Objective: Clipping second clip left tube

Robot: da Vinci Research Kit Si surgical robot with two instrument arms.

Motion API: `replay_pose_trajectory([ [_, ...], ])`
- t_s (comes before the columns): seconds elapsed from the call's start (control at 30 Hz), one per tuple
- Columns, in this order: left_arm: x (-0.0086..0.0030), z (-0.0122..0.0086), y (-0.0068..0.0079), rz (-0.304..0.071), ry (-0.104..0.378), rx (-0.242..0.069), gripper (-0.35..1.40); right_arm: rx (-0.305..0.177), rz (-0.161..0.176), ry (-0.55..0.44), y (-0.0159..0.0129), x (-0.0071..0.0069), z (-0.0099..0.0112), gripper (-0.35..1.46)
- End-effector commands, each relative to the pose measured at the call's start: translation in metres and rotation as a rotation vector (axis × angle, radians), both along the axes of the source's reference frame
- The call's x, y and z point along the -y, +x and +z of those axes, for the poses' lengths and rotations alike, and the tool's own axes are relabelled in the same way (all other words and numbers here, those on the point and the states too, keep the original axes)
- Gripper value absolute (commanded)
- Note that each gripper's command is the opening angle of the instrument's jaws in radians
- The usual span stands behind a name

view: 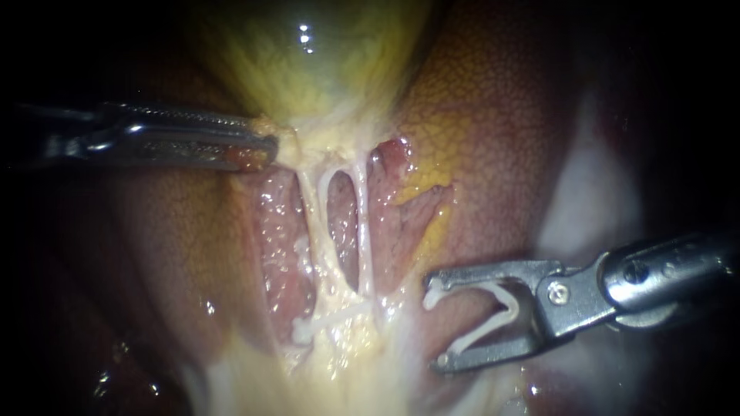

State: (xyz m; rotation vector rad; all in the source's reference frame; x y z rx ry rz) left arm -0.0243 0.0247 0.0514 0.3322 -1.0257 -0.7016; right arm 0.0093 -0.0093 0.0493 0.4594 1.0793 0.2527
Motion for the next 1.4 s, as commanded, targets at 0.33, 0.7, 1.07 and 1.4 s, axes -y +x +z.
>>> replay_pose_trajectory([
  [0.33,-0.0012,-0.0017,0.0020,0.004,0.009,0.003,-0.35,0.000,0.000,0.000,0.0000,0.0000,0.0000,0.48],
  [0.7,-0.0032,-0.0054,0.0050,-0.035,0.005,-0.003,-0.35,-0.001,-0.001,0.016,0.0000,-0.0002,-0.0001,0.48],
  [1.07,-0.0028,-0.0051,0.0046,-0.038,0.001,-0.005,-0.35,-0.191,-0.100,0.171,0.0016,-0.0048,-0.0001,0.41],
  [1.4,-0.0027,-0.0051,0.0045,-0.039,0.001,-0.006,-0.35,-0.283,-0.088,0.272,0.0041,-0.0065,0.0017,0.43],
])
